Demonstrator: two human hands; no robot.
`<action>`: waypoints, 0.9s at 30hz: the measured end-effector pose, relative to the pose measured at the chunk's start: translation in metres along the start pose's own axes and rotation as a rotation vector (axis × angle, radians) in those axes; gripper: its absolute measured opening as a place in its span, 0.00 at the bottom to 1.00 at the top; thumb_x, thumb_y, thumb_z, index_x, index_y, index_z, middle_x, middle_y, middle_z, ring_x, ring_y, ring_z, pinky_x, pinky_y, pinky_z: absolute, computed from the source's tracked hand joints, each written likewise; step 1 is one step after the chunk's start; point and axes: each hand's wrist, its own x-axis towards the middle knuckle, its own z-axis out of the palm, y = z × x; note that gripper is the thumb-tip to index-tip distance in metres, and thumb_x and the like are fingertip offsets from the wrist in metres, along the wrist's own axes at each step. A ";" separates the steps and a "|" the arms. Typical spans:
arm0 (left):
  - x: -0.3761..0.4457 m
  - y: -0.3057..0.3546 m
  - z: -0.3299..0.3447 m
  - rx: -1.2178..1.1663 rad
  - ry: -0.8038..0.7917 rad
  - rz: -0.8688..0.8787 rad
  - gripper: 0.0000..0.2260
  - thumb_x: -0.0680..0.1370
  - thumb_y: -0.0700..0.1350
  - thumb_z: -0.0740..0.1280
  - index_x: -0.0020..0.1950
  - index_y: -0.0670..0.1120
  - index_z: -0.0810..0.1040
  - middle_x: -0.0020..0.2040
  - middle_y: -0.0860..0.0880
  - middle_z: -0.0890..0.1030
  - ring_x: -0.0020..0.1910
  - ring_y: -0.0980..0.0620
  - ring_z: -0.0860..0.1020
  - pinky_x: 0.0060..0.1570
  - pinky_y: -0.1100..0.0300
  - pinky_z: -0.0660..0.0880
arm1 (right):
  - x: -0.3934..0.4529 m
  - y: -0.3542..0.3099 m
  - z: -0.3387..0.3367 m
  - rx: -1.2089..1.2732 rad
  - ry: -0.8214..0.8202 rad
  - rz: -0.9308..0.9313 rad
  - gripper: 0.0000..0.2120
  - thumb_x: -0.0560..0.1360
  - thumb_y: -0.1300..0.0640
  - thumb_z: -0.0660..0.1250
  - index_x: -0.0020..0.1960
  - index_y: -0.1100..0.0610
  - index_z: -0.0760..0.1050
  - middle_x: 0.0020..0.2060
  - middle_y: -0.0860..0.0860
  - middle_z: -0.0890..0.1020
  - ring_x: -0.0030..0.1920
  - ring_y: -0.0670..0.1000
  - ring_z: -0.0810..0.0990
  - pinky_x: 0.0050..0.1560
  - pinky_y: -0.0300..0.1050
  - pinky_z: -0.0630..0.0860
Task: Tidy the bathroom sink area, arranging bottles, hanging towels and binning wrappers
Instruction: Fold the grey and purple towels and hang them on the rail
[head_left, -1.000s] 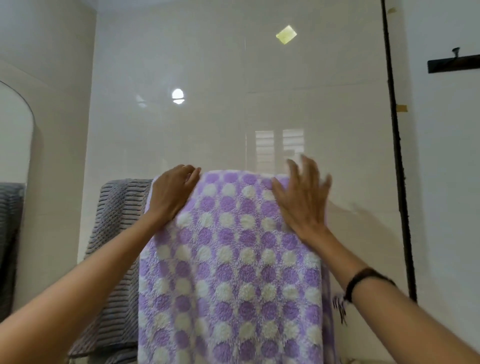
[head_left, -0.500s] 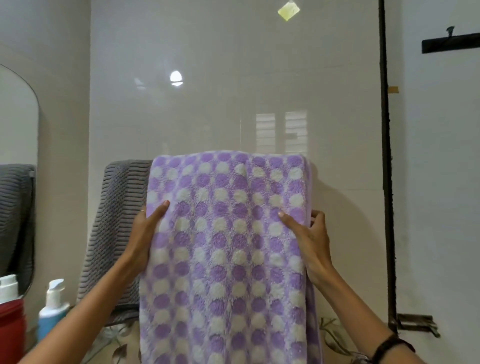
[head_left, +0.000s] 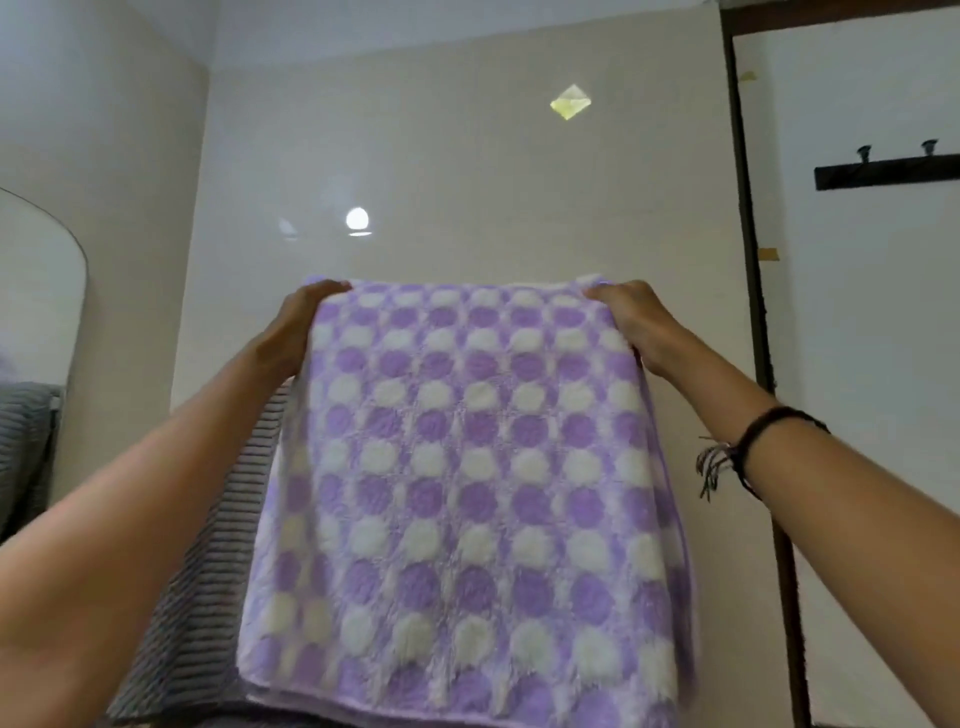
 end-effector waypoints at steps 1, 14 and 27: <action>0.003 -0.008 -0.001 0.018 -0.043 -0.059 0.08 0.79 0.42 0.56 0.42 0.47 0.72 0.29 0.54 0.78 0.25 0.61 0.75 0.36 0.64 0.72 | 0.002 0.000 0.000 -0.057 -0.044 0.043 0.09 0.72 0.53 0.63 0.45 0.58 0.76 0.42 0.57 0.80 0.40 0.58 0.78 0.39 0.47 0.75; 0.013 -0.049 0.014 0.750 0.359 0.010 0.26 0.72 0.47 0.67 0.66 0.42 0.62 0.56 0.39 0.74 0.56 0.40 0.74 0.57 0.48 0.69 | -0.013 0.036 0.024 -0.711 0.088 0.039 0.29 0.70 0.52 0.66 0.65 0.65 0.63 0.55 0.61 0.74 0.57 0.60 0.73 0.51 0.49 0.71; 0.018 -0.059 0.077 1.253 -0.182 0.132 0.26 0.77 0.61 0.46 0.66 0.50 0.71 0.63 0.41 0.75 0.61 0.40 0.73 0.56 0.50 0.68 | -0.011 0.033 0.084 -0.935 -0.277 -0.326 0.24 0.78 0.39 0.49 0.55 0.55 0.75 0.55 0.56 0.79 0.53 0.57 0.75 0.49 0.47 0.65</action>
